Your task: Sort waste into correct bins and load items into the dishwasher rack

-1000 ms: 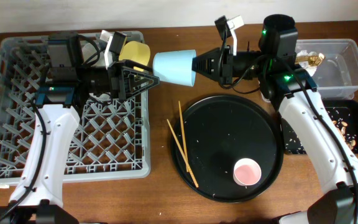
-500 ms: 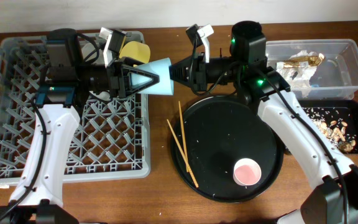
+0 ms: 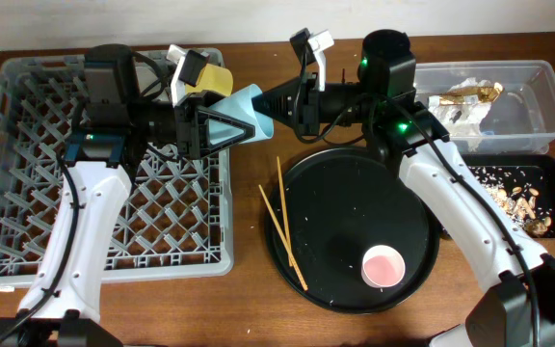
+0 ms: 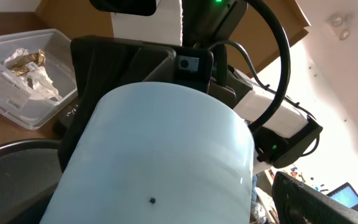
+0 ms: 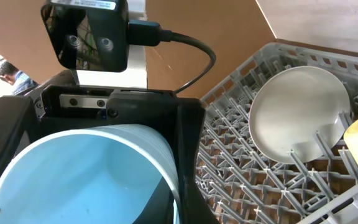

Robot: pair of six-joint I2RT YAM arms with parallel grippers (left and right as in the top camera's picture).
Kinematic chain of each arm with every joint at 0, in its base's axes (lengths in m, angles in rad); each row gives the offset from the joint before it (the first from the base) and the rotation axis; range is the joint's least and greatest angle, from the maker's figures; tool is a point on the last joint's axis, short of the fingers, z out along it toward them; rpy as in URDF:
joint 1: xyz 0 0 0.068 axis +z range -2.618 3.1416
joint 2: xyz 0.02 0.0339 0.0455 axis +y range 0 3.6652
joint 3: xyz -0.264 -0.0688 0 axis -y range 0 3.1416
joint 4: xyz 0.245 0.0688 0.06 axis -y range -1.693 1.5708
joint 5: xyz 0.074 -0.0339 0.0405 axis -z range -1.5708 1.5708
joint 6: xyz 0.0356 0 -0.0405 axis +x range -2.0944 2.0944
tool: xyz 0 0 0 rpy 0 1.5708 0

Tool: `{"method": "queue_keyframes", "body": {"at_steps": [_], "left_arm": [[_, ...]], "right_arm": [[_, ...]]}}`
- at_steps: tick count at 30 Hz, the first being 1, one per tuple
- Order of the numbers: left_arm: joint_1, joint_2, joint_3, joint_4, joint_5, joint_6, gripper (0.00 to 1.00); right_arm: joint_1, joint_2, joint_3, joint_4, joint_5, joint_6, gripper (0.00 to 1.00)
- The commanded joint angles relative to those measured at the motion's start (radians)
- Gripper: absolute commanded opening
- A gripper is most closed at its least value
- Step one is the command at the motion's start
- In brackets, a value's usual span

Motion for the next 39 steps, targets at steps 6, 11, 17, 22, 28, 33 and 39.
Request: {"method": "queue_keyframes", "body": {"at_steps": [6, 11, 17, 22, 28, 33, 39], "left_arm": [[-0.014, -0.011, 0.007, -0.002, 0.033, 0.005, 0.96], [-0.014, -0.011, 0.007, 0.022, 0.033, 0.005, 0.96], [-0.010, -0.011, 0.007, 0.027, 0.033, 0.004, 0.90], [-0.008, -0.011, 0.007, 0.027, 0.033, 0.005, 0.71], [0.003, -0.011, 0.007, 0.052, 0.033, -0.002, 0.71], [0.084, -0.011, 0.007, 0.159, 0.033, -0.082, 0.71], [0.141, -0.011, 0.007, 0.201, 0.025, -0.046, 0.65]], "right_arm": [[-0.077, 0.013, 0.011, 0.161, -0.047, 0.139, 0.04], [-0.035, 0.013, 0.010, 0.074, -0.051, 0.091, 0.04], [-0.006, 0.013, 0.010, 0.063, -0.037, 0.078, 0.04], [-0.006, 0.013, 0.010, 0.063, -0.037, 0.078, 0.06], [-0.006, 0.013, 0.010, 0.062, -0.037, 0.079, 0.42], [-0.053, 0.013, 0.010, 0.060, -0.037, 0.079, 0.72], [-0.212, 0.013, 0.010, -0.065, -0.036, 0.073, 0.94]]}}
